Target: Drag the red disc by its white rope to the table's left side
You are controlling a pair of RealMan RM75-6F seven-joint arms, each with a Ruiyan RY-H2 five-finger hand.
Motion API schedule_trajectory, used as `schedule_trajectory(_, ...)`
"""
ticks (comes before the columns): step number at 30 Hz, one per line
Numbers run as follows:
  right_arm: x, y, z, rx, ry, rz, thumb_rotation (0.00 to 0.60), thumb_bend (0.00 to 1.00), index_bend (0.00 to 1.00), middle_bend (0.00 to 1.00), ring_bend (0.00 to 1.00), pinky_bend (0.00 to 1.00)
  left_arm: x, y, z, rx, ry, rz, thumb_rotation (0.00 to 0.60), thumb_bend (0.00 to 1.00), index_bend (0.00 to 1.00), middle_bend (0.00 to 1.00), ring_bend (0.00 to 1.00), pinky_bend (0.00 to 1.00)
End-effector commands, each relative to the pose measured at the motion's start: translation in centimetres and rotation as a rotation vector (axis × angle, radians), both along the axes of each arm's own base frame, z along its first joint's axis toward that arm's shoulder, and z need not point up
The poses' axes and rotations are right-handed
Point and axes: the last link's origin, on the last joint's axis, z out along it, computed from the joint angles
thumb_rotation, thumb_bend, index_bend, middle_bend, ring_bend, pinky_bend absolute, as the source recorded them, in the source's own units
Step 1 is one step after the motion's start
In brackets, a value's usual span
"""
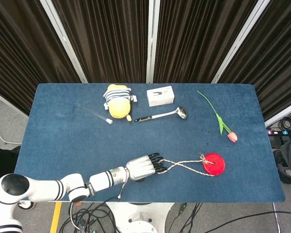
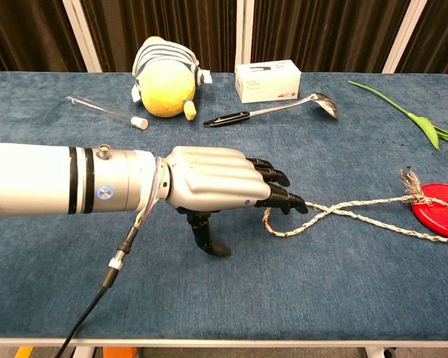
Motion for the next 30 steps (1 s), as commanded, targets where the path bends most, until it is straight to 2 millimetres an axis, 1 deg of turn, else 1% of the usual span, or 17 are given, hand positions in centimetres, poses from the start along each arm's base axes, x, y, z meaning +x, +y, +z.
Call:
schedule_trajectory(1, 0.0, 0.0, 0.0, -0.001, 0.000, 0.000, 0.600, 0.23, 0.00, 0.00, 0.00, 0.00, -0.3, 0.2, 0.0, 0.006, 0.022, -0.001, 0.600, 0.26, 0.08, 0.18, 0.00, 0.07)
schedule_trajectory(6, 0.0, 0.0, 0.1, -0.003, -0.001, -0.002, 0.600, 0.24, 0.00, 0.00, 0.00, 0.00, -0.4, 0.5, 0.3, 0.021, 0.034, 0.003, 0.600, 0.26, 0.08, 0.24, 0.00, 0.07)
schedule_trajectory(15, -0.1, 0.0, -0.1, 0.000, 0.000, -0.002, 0.600, 0.24, 0.00, 0.00, 0.00, 0.00, -0.6, 0.9, 1.1, 0.051, 0.034, 0.008, 0.600, 0.26, 0.08, 0.40, 0.00, 0.07)
schedule_trajectory(19, -0.1, 0.0, -0.2, 0.004, 0.000, -0.006, 0.600, 0.24, 0.00, 0.00, 0.00, 0.00, -0.7, 0.9, 1.3, 0.062, 0.022, 0.008, 0.600, 0.27, 0.09, 0.47, 0.05, 0.07)
schedule_trajectory(22, -0.1, -0.1, -0.2, 0.005, 0.001, -0.005, 0.600, 0.24, 0.00, 0.00, 0.00, 0.00, -0.8, 1.0, 1.4, 0.073, 0.020, 0.008, 0.600, 0.28, 0.11, 0.55, 0.15, 0.08)
schedule_trajectory(24, -0.1, -0.1, -0.2, 0.004, 0.001, -0.004, 0.600, 0.24, 0.00, 0.00, 0.00, 0.00, -0.8, 1.0, 1.4, 0.081, 0.015, 0.011, 0.600, 0.30, 0.16, 0.61, 0.23, 0.12)
schedule_trajectory(25, -0.1, -0.1, -0.2, 0.003, 0.000, -0.004, 0.600, 0.24, 0.00, 0.00, 0.00, 0.00, -0.9, 1.0, 1.4, 0.085, 0.011, 0.015, 0.600, 0.31, 0.20, 0.64, 0.28, 0.17)
schedule_trajectory(26, -0.1, -0.1, -0.2, 0.003, 0.000, -0.004, 0.600, 0.24, 0.00, 0.00, 0.00, 0.00, -1.0, 1.0, 1.5, 0.090, 0.007, 0.019, 0.600, 0.33, 0.27, 0.67, 0.33, 0.24)
schedule_trajectory(27, -0.1, -0.1, -0.2, 0.003, 0.000, -0.005, 0.600, 0.24, 0.00, 0.00, 0.00, 0.00, -1.0, 1.1, 1.5, 0.093, 0.001, 0.027, 0.600, 0.34, 0.30, 0.69, 0.36, 0.27)
schedule_trajectory(29, -0.1, -0.1, -0.2, 0.004, 0.000, -0.006, 0.600, 0.24, 0.00, 0.00, 0.00, 0.00, -1.1, 1.1, 1.5, 0.102, -0.013, 0.045, 0.600, 0.37, 0.48, 0.75, 0.46, 0.47)
schedule_trajectory(30, -0.1, -0.1, -0.2, 0.005, 0.001, -0.006, 0.600, 0.24, 0.00, 0.00, 0.00, 0.00, -1.0, 1.1, 1.5, 0.109, -0.022, 0.050, 0.600, 0.38, 0.54, 0.78, 0.50, 0.55)
